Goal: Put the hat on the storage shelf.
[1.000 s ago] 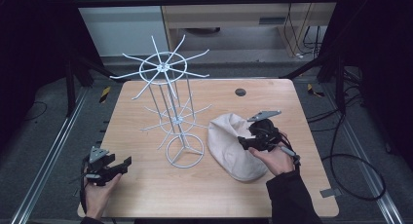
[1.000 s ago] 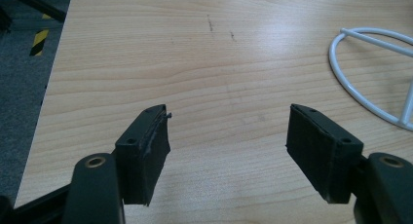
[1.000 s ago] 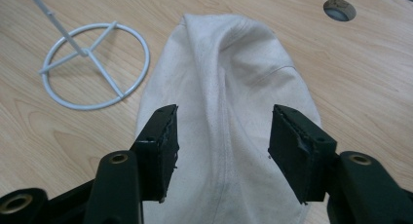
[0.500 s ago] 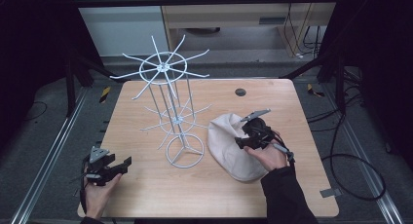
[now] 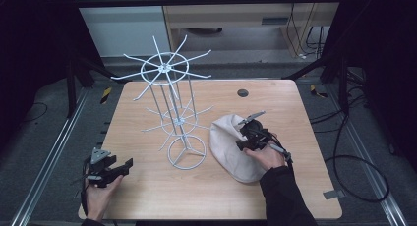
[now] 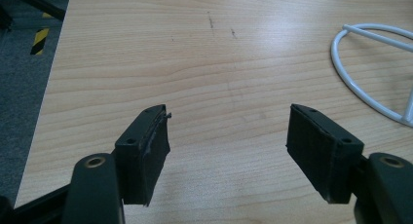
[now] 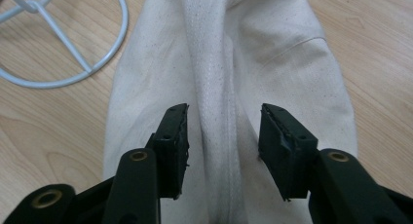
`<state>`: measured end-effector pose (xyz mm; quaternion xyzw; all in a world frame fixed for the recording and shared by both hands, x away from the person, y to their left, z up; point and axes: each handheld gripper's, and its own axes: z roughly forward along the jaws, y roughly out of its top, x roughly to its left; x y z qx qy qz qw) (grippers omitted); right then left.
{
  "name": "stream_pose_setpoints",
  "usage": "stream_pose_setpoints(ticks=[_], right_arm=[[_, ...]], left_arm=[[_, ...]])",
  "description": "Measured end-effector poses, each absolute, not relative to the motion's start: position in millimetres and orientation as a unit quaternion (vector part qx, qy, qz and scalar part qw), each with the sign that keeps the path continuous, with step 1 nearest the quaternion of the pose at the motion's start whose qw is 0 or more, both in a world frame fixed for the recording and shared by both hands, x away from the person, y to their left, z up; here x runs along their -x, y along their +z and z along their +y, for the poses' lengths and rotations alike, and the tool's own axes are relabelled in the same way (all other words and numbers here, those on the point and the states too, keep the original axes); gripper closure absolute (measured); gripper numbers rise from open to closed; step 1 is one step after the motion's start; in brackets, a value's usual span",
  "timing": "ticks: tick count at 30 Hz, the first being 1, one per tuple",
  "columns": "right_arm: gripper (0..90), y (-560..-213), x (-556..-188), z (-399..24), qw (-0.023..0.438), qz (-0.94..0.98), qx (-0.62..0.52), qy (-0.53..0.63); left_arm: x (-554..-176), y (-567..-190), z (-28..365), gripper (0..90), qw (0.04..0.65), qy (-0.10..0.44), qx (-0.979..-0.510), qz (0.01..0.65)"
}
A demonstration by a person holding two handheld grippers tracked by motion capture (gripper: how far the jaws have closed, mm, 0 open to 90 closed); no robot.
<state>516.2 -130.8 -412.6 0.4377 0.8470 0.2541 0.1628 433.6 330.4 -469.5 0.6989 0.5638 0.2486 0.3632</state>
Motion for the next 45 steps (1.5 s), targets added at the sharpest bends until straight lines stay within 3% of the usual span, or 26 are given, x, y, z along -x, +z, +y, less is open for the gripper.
stream_pose_setpoints(ticks=[18, 45], right_arm=[[79.9, -424.1, -526.1, -122.4, 0.161, 0.852, -0.443, 0.227], [85.1, -404.3, -517.1, -134.9, 0.169, 0.847, -0.440, 0.246]], left_arm=[[-433.8, -470.0, 330.4, 31.4, 0.363, 0.246, -0.700, 0.565], [-434.2, -470.4, 330.9, 31.4, 0.362, 0.244, -0.699, 0.566]])
